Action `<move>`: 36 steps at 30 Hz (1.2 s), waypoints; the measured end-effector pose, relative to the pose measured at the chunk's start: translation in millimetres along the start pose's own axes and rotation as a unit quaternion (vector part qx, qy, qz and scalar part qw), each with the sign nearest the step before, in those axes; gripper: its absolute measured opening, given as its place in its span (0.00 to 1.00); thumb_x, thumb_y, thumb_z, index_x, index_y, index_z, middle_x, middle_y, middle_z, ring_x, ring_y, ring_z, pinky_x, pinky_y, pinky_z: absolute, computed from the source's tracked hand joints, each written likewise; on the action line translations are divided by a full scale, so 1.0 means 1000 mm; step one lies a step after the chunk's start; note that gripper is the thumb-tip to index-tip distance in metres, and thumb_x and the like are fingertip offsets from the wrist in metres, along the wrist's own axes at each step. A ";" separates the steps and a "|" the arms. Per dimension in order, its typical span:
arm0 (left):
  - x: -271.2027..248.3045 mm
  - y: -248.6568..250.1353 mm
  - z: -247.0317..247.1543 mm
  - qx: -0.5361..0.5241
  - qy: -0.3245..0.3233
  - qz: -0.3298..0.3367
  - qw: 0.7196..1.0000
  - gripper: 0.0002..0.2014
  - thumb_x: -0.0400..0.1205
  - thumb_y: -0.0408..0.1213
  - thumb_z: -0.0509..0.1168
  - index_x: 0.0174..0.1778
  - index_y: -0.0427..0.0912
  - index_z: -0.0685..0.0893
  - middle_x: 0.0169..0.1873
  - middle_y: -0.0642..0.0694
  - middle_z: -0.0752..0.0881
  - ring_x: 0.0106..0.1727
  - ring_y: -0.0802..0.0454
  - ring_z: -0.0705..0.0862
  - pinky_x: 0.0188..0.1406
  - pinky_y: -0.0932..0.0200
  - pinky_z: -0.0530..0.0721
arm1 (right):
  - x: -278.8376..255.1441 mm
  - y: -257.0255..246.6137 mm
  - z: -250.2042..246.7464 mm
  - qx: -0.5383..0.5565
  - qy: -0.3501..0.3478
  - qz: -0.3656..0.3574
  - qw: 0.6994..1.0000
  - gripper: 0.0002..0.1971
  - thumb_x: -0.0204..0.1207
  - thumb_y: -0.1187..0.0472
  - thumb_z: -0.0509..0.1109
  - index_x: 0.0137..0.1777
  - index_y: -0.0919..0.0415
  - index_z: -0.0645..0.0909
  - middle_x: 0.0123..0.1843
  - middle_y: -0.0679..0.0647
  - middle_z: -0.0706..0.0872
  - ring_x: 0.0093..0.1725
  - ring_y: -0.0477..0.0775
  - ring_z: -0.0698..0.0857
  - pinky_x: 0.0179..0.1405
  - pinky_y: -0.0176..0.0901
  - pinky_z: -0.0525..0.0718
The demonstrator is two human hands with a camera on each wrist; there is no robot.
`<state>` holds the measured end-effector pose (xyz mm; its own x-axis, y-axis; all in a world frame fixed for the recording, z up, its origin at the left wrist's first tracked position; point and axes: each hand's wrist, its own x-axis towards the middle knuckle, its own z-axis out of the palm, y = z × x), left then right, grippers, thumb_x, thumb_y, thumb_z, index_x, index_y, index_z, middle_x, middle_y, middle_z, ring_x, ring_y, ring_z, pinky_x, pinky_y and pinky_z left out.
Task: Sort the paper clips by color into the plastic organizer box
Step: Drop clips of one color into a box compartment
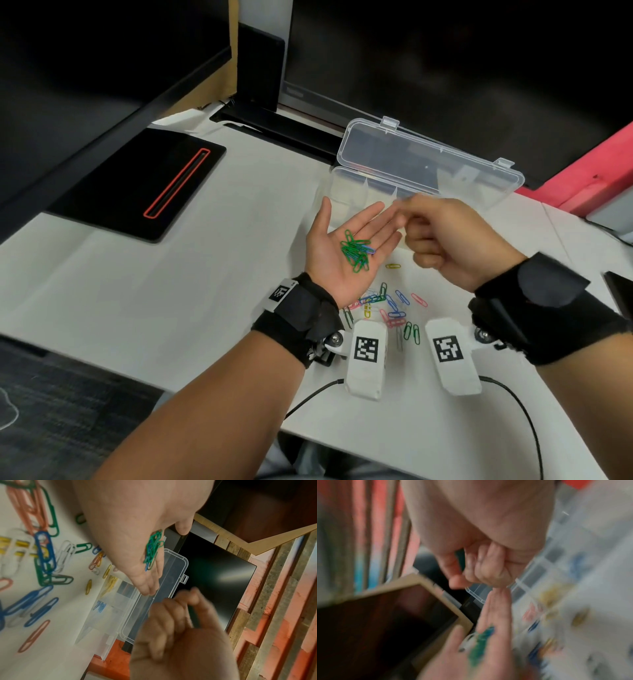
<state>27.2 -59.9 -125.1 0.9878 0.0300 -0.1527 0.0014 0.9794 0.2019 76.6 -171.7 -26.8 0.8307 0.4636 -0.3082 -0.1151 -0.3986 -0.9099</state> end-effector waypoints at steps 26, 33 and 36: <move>0.000 0.000 0.001 0.035 0.014 -0.013 0.999 0.40 0.83 0.63 0.53 0.74 0.27 0.73 0.71 0.29 0.78 0.68 0.36 0.79 0.69 0.46 0.76 | -0.005 0.016 0.011 -0.499 0.042 -0.181 0.847 0.09 0.72 0.54 0.76 0.51 0.41 0.90 0.42 0.41 0.89 0.43 0.43 0.84 0.50 0.43 0.83; -0.001 0.000 0.002 0.033 0.016 -0.008 0.999 0.39 0.83 0.63 0.54 0.74 0.28 0.74 0.60 0.30 0.85 0.59 0.39 0.85 0.52 0.50 0.86 | 0.003 0.019 0.012 -0.364 0.068 -0.146 0.917 0.08 0.73 0.61 0.67 0.36 0.51 0.86 0.31 0.47 0.88 0.28 0.47 0.79 0.35 0.43 0.81; 0.000 0.000 0.000 0.028 0.020 -0.003 0.999 0.39 0.83 0.62 0.55 0.73 0.28 0.74 0.66 0.29 0.82 0.67 0.39 0.82 0.68 0.47 0.79 | 0.002 0.015 0.006 -0.041 0.041 -0.018 0.998 0.14 0.76 0.63 0.58 0.28 0.55 0.71 0.22 0.49 0.63 0.18 0.49 0.58 0.16 0.35 0.56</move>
<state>27.4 -60.1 -124.7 0.9808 0.0329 -0.1922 0.0175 0.9669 0.2547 73.5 -172.3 -42.8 0.8754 0.4148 -0.2484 -0.0413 -0.4476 -0.8933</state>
